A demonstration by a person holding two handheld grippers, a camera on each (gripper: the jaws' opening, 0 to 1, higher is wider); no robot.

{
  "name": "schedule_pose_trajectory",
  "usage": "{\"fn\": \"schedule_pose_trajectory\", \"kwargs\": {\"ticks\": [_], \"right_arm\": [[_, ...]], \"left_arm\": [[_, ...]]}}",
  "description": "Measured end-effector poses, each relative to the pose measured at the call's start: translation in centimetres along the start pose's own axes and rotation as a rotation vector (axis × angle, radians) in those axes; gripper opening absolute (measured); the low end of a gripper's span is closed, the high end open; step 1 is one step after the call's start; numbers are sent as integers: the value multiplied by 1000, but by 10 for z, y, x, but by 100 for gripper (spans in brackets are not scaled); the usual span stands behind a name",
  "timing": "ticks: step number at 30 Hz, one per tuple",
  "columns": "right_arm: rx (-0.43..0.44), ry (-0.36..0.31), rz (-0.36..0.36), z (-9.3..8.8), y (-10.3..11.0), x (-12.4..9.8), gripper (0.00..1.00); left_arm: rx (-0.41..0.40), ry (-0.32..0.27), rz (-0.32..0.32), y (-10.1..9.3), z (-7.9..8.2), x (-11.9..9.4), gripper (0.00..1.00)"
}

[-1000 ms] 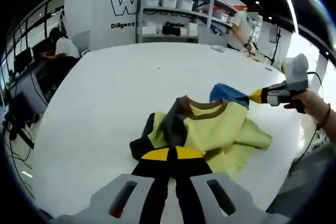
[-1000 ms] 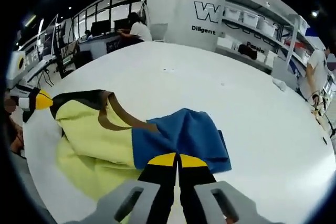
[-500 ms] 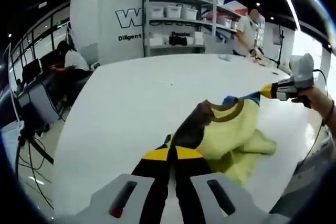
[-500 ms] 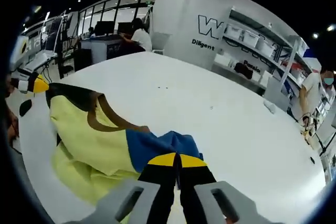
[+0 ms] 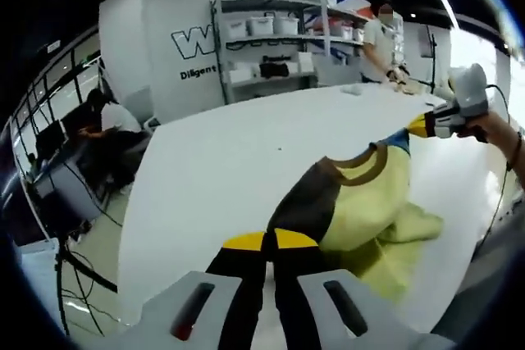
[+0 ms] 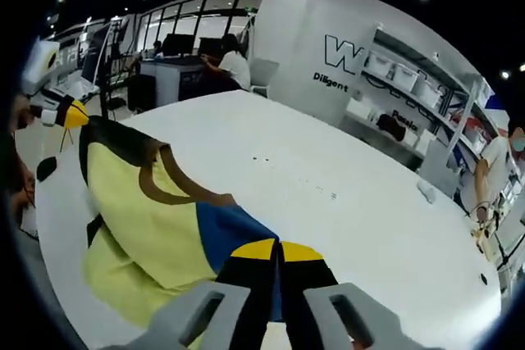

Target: Fold the garment on the visible template until the final outline fits inside the template.

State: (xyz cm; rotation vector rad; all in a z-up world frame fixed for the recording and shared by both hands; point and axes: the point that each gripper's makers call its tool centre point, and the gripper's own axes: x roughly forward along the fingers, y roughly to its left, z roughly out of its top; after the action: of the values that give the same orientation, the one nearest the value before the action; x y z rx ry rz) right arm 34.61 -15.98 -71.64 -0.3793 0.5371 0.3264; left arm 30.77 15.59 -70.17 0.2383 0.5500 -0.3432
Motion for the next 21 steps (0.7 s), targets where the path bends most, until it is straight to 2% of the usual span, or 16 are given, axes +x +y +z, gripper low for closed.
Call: {"fn": "schedule_pose_trajectory", "kwargs": {"ticks": [2,4,6,9,16,21], "right_arm": [[-9,-2,6,3,1,1,0],[-50,-9,24,17,-1,9,0],[-55,-7,27,23,-4,15,0],[-77,-2,24,27,-8,22,0],[-100,30,63,29,-9,47,0],[-121,50,74,30,-13,66,0]], "left_arm": [[20,-3,8,5,6,5,3],[27,-12,10,10,13,11,3],[20,-11,12,17,18,18,3],[7,19,23,23,17,26,3],[-14,30,22,34,18,49,3],[-19,76,41,44,15,71,3]]}}
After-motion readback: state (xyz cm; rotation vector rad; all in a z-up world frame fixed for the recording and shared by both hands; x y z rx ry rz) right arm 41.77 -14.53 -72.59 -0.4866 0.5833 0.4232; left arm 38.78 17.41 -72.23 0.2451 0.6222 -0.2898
